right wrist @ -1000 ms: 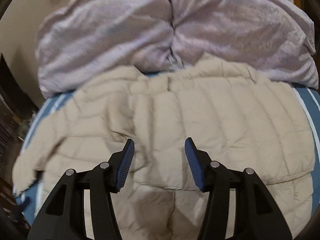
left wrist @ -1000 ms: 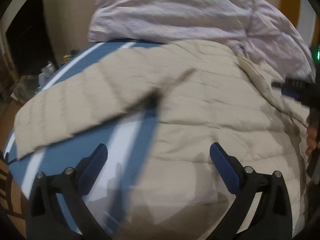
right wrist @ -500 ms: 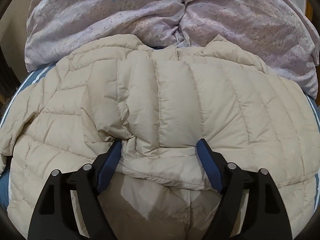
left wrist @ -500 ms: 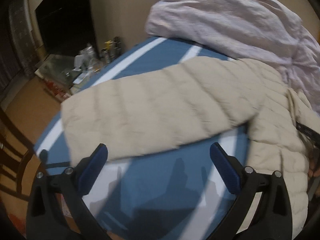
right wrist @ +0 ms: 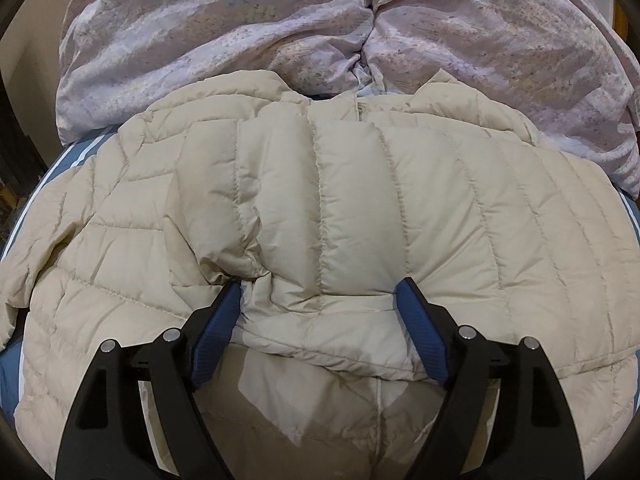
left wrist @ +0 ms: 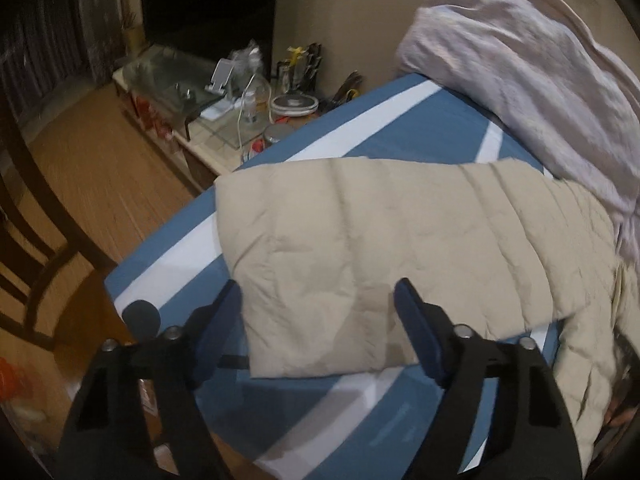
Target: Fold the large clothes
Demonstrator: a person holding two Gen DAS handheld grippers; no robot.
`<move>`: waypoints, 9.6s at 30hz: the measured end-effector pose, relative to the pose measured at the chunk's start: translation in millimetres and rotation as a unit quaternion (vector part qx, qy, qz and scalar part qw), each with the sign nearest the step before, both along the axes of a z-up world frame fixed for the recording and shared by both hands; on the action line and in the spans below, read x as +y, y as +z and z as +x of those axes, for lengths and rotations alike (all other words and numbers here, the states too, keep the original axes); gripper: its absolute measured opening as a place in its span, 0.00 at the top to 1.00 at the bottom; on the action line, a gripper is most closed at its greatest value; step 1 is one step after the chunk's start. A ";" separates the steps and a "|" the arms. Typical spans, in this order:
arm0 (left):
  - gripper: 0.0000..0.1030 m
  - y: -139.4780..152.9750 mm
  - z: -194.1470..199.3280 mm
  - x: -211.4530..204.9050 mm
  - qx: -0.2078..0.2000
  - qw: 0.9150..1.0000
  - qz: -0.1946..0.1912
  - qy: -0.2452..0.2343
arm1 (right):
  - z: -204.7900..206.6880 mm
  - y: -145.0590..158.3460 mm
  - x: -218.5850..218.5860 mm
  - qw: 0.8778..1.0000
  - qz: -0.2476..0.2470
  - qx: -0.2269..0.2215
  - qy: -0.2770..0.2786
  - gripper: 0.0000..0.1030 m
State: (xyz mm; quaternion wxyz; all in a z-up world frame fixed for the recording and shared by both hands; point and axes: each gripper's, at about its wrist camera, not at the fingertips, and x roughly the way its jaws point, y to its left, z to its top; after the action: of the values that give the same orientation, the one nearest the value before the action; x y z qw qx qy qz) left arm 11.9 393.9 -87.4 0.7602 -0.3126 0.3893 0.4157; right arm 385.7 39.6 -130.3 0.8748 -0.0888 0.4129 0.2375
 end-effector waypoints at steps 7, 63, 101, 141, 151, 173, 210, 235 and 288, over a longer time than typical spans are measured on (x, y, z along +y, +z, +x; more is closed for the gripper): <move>0.47 -8.4 -5.5 8.6 -0.004 1.000 -0.012 0.025 | -0.5 -0.1 0.0 1.000 0.002 0.000 -0.001 0.21; 0.96 63.7 305.0 -310.2 -0.157 0.911 -0.095 -0.370 | -5.1 28.3 -142.6 0.995 0.081 0.030 -0.054 0.14; 0.56 49.6 187.7 -224.7 -0.065 0.930 0.011 -0.362 | -19.3 41.3 -135.8 0.994 0.091 0.032 -0.047 0.27; 0.66 -30.4 -7.5 -222.1 -0.131 0.926 -0.059 -0.348 | -183.2 -22.6 -371.5 0.977 0.204 0.019 -0.057 0.60; 0.88 -31.4 -10.7 -229.4 -0.135 0.924 -0.063 -0.351 | -187.4 -22.6 -369.6 0.974 0.218 0.018 -0.052 0.85; 0.97 81.7 50.9 -208.6 -0.218 0.917 0.034 -0.333 | -117.2 92.6 -340.4 0.966 0.233 -0.089 -0.074 0.91; 0.93 24.7 331.2 -81.5 -0.170 0.952 -0.058 -0.247 | 151.9 72.3 -230.0 0.955 0.236 -0.004 -0.180 0.29; 0.40 89.3 273.6 -118.3 -0.175 0.954 0.009 -0.243 | 90.7 121.0 -260.3 0.952 0.243 -0.056 -0.176 0.17; 0.22 -39.5 391.0 -119.3 -0.011 0.966 0.086 -0.245 | 173.9 17.9 -173.0 0.984 0.023 -0.008 -0.176 0.21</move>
State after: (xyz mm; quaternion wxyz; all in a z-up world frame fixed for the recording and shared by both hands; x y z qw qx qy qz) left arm 403.0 274.6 -126.8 0.8671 -0.1453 0.4086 0.2451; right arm 559.7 -133.4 -112.4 0.9081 0.0038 0.4093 0.0882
